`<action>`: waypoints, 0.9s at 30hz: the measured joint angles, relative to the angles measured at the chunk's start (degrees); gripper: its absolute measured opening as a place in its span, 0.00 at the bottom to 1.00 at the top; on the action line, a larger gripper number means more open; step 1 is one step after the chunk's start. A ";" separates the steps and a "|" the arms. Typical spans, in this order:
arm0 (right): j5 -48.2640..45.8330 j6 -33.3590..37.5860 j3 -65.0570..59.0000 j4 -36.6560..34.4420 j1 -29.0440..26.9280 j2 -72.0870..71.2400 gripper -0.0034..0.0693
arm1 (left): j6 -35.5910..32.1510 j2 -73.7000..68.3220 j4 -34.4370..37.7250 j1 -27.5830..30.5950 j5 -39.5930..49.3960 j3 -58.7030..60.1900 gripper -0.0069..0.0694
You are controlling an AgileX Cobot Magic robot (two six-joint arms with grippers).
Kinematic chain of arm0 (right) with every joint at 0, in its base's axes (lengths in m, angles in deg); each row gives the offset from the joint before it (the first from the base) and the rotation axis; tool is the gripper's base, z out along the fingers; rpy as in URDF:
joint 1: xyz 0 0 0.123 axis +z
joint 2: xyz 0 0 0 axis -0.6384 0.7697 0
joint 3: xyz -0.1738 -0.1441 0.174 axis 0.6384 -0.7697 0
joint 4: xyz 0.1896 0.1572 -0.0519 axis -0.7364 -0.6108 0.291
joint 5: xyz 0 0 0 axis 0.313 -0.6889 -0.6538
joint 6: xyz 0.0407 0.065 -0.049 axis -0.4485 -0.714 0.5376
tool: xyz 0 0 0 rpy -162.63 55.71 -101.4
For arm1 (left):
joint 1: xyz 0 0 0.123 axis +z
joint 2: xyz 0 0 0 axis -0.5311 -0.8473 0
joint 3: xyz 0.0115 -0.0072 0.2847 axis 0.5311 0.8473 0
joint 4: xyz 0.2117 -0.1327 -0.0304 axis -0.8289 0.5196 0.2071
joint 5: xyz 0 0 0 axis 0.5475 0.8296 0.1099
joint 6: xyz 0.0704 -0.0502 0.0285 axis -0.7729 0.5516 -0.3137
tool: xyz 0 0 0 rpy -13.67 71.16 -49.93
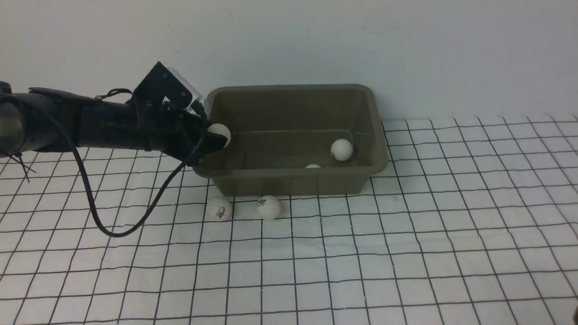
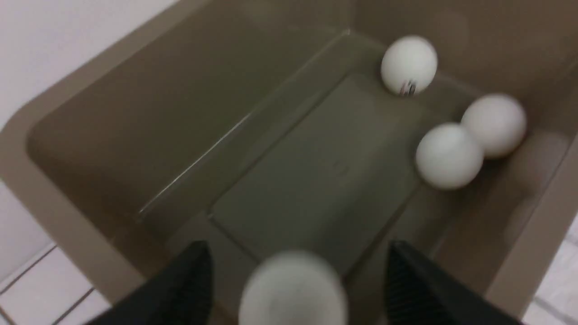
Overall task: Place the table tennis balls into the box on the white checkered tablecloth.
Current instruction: 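Drop the ball into the bin, then reach for and grasp a ping pong ball on the table beside the basket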
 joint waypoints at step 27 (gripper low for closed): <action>0.00 0.00 0.00 0.00 0.00 0.00 0.77 | 49.99 26.16 -40.57 2.36 15.59 14.16 0.68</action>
